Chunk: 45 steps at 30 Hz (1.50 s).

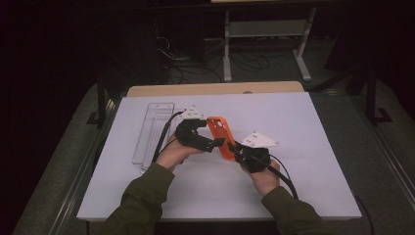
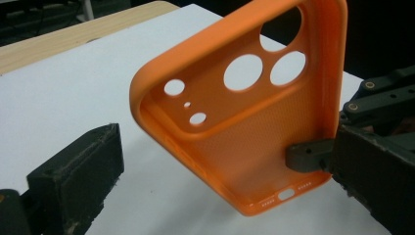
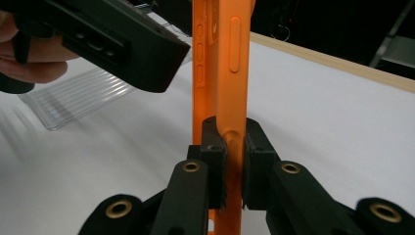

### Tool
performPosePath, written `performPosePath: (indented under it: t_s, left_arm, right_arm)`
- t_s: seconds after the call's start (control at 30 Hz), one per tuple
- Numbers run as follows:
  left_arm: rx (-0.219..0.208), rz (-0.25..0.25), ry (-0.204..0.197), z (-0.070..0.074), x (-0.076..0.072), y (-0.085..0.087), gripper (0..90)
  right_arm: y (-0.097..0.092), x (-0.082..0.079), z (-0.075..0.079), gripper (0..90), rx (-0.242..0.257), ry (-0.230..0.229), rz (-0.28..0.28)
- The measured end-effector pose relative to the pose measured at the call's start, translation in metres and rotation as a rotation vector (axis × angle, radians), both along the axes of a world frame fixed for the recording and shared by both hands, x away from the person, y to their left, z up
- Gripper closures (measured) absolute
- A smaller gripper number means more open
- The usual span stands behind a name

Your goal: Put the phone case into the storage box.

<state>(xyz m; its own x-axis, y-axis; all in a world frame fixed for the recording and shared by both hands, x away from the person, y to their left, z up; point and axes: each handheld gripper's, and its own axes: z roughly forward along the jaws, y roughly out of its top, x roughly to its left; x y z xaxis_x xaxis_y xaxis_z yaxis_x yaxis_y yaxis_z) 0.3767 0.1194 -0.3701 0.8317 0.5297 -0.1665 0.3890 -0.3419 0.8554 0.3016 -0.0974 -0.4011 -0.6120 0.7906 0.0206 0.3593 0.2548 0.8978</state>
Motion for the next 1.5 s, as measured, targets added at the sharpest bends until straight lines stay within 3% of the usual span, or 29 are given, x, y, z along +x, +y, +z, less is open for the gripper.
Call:
performPosePath:
  t_s: [0.73, 1.0, 1.23, 1.5]
  left_arm:
    - [-0.026, 0.006, 0.007, -0.005, -0.003, -0.01, 0.0]
    - [-0.037, 0.013, 0.009, -0.005, -0.004, -0.011, 0.0]
    - [-0.075, 0.032, 0.038, -0.007, -0.003, -0.013, 0.0]
    - [-0.079, 0.028, 0.053, -0.007, -0.002, -0.012, 0.0]
  right_arm:
    - [0.008, -0.003, -0.003, 80.3, 0.005, 0.023, 0.017]
    - [0.01, -0.002, -0.006, 80.0, -0.024, 0.012, 0.033]
    - [0.014, -0.003, -0.008, 79.8, -0.033, 0.028, 0.036]
    - [0.016, -0.003, -0.01, 79.6, -0.047, 0.036, 0.039]
